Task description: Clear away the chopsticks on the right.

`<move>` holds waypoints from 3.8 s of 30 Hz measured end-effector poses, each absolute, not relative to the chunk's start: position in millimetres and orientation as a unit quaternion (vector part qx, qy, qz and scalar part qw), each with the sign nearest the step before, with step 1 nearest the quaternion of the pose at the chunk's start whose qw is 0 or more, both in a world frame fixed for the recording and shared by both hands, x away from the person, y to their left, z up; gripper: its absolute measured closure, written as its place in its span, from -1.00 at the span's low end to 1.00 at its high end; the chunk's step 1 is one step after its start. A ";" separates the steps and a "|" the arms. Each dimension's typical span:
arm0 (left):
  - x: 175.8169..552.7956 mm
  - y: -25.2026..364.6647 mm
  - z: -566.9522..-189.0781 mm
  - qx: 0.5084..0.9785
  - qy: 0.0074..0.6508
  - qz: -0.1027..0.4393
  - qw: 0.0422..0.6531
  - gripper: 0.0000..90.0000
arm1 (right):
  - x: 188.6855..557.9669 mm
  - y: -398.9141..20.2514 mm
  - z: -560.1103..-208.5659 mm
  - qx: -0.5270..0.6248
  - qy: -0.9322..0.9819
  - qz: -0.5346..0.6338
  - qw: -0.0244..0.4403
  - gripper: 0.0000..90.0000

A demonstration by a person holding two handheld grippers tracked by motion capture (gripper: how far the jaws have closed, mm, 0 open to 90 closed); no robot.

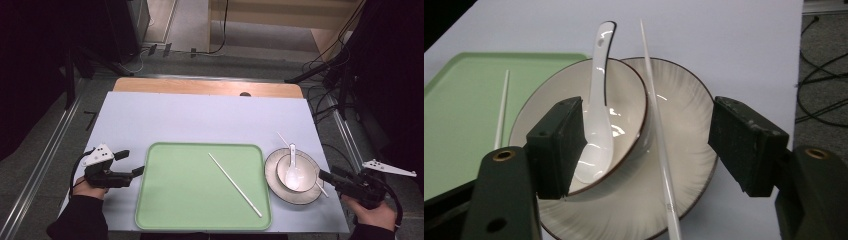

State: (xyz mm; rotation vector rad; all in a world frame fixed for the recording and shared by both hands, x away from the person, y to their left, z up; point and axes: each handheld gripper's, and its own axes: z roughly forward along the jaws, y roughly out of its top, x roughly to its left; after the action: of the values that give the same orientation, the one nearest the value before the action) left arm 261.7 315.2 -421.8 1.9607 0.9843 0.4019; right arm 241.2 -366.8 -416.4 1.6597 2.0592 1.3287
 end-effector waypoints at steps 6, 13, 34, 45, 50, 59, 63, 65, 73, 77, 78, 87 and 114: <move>261.6 315.0 -421.9 0.789 0.398 0.163 0.439 -0.60 | 240.1 -372.3 -422.8 0.560 0.698 0.437 0.092 -0.13; 261.8 315.3 -422.1 0.789 0.397 0.163 0.439 -0.60 | 241.2 -375.4 -432.1 0.563 0.711 0.412 0.093 0.08; 261.8 315.3 -422.1 0.791 0.395 0.161 0.439 -0.60 | 246.2 -364.4 -448.2 0.554 0.746 0.364 0.062 0.52; 262.0 314.7 -422.5 0.790 0.396 0.162 0.439 -0.60 | 251.8 -356.3 -453.8 0.546 0.762 0.345 0.052 0.63; 262.2 314.3 -422.7 0.791 0.394 0.162 0.438 -0.60 | 254.8 -352.1 -456.5 0.542 0.771 0.331 0.050 0.71; 262.2 314.2 -422.8 0.791 0.395 0.162 0.438 -0.60 | 258.5 -352.8 -458.7 0.559 0.761 0.328 0.029 0.86; 262.1 314.3 -422.6 0.791 0.395 0.162 0.438 -0.60 | 259.0 -354.5 -457.6 0.566 0.756 0.327 0.022 0.87; 262.1 314.4 -422.6 0.790 0.396 0.162 0.439 -0.60 | 259.4 -356.3 -456.5 0.570 0.751 0.331 0.016 0.87; 261.9 314.5 -422.5 0.791 0.395 0.162 0.439 -0.60 | 258.1 -363.6 -448.5 0.582 0.730 0.358 0.013 0.88; 261.7 315.0 -422.1 0.791 0.395 0.162 0.438 -0.60 | 257.1 -366.3 -444.9 0.590 0.718 0.369 0.012 0.88; 261.7 315.0 -422.1 0.791 0.396 0.162 0.438 -0.60 | 256.6 -367.0 -443.8 0.592 0.715 0.372 0.016 0.88; 261.5 315.2 -421.8 0.790 0.395 0.163 0.439 -0.60 | 252.2 -375.4 -432.8 0.605 0.691 0.397 0.014 0.88; 261.7 315.5 -422.0 0.790 0.395 0.163 0.439 -0.60 | 242.2 -374.0 -398.1 0.616 0.661 0.428 0.029 0.88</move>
State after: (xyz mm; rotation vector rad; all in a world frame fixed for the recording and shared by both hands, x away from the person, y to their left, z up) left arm 261.7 315.5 -422.0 1.9637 0.9810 0.4047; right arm 242.2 -374.0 -398.1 1.9003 2.0383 1.3202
